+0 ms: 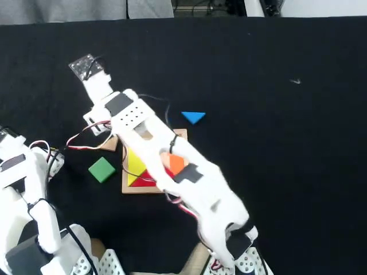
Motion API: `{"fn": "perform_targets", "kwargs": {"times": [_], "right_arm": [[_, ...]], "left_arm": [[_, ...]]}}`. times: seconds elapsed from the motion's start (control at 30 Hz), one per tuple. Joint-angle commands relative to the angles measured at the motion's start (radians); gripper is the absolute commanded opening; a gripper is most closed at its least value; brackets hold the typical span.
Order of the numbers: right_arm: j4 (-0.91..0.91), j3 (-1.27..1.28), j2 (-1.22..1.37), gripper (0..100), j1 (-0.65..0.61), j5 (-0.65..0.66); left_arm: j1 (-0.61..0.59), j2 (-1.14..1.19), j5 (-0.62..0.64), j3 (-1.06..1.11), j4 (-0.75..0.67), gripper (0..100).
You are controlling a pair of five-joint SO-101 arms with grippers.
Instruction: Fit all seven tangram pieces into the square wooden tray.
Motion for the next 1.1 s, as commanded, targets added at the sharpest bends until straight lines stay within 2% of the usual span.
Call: {"fn": "perform_targets", "kwargs": {"times": [0.0, 0.17, 0.3, 0.43, 0.63, 0.83, 1.07], "right_arm": [[0.064, -0.255, 0.108, 33.9, -0.008, -0.011], [0.164, -0.561, 0.311, 33.7, -0.015, -0.002], [0.239, -0.760, 0.446, 33.6, -0.021, 0.084], [0.262, -0.894, 0.536, 33.5, -0.044, 0.109], [0.262, -0.947, 0.575, 33.5, -0.046, 0.110], [0.262, -0.947, 0.576, 24.3, -0.052, 0.193], [0.282, -0.947, 0.575, 24.1, -0.057, 0.193]], "left_arm": [[-0.007, -0.023, 0.009, -0.013, -0.014, 21], [-0.007, -0.023, 0.009, -0.013, -0.014, 21], [-0.007, -0.023, 0.009, -0.013, -0.014, 21], [-0.005, -0.023, 0.009, -0.013, -0.014, 21], [-0.005, -0.023, 0.009, -0.012, -0.014, 21], [-0.005, -0.023, 0.009, -0.012, -0.014, 21], [-0.005, -0.023, 0.008, -0.012, -0.014, 21]]}}
